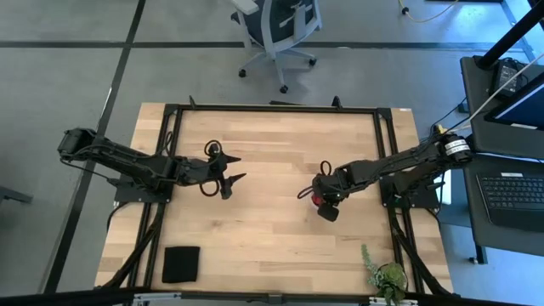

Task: Pick and placing Produce into tupperware
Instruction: Put the black cherry into the transparent bucket, then return to Home Position

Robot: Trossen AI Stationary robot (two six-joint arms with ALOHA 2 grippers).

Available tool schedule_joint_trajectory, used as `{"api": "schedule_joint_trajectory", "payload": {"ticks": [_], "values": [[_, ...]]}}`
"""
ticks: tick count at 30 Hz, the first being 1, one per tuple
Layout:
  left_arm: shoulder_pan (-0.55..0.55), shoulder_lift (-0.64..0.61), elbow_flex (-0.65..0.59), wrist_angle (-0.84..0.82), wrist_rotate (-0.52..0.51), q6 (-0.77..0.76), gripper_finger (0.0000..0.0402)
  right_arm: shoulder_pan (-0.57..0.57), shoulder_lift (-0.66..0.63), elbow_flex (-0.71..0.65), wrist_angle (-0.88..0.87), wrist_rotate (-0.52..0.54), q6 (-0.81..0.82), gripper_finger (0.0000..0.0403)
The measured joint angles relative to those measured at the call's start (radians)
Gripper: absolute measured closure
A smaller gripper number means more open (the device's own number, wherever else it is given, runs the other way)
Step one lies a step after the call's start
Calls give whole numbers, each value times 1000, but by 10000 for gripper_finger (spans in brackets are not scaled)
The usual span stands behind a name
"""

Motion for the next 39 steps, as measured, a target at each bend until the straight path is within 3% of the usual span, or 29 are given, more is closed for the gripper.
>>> {"api": "schedule_joint_trajectory", "payload": {"ticks": [10,23,33,39], "values": [[0,0,0,0,4,0,142,-1,47,0,15,1,-28,400],[0,0,0,-1,4,0,142,-6,45,4,11,2,-23,349],[0,0,0,-1,4,-1,142,-6,44,134,-106,1,-56,337],[0,0,0,3,4,0,142,-6,44,225,-222,41,-89,294]]}}
